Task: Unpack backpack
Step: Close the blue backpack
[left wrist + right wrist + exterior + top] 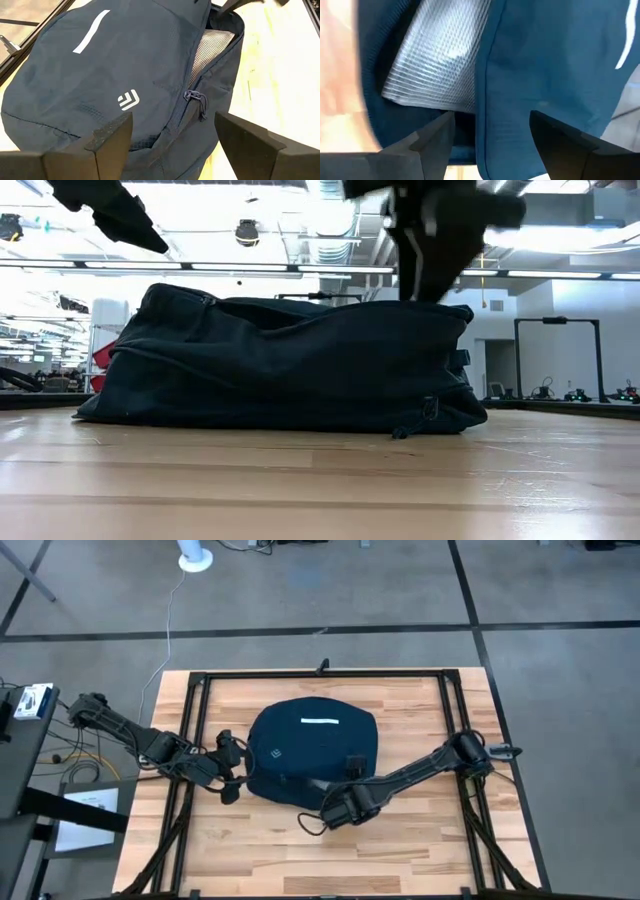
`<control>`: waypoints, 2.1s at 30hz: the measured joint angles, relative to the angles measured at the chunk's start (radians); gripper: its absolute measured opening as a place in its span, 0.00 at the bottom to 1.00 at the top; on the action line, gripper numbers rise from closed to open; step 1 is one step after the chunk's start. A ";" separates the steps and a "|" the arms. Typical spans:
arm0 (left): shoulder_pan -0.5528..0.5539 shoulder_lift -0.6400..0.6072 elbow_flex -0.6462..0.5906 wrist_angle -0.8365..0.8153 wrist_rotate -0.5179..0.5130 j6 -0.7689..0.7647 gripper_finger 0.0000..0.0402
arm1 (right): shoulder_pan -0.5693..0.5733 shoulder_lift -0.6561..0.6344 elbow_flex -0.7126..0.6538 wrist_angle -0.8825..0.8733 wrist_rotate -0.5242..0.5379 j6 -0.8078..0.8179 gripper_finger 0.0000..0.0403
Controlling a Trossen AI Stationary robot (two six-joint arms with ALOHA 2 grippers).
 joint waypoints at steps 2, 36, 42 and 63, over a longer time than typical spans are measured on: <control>0.000 0.000 0.000 0.000 0.000 0.000 0.67 | -0.010 0.000 -0.041 0.000 0.008 0.010 0.61; 0.014 0.000 0.000 0.008 -0.001 -0.008 0.67 | 0.128 0.001 0.049 0.180 -0.170 0.182 0.04; 0.014 0.000 0.000 0.008 -0.001 -0.009 0.67 | 0.125 0.001 0.049 0.190 -0.185 0.183 0.23; 0.014 0.000 0.000 0.007 0.000 -0.024 0.67 | 0.095 0.000 -0.099 0.241 -0.033 0.187 0.47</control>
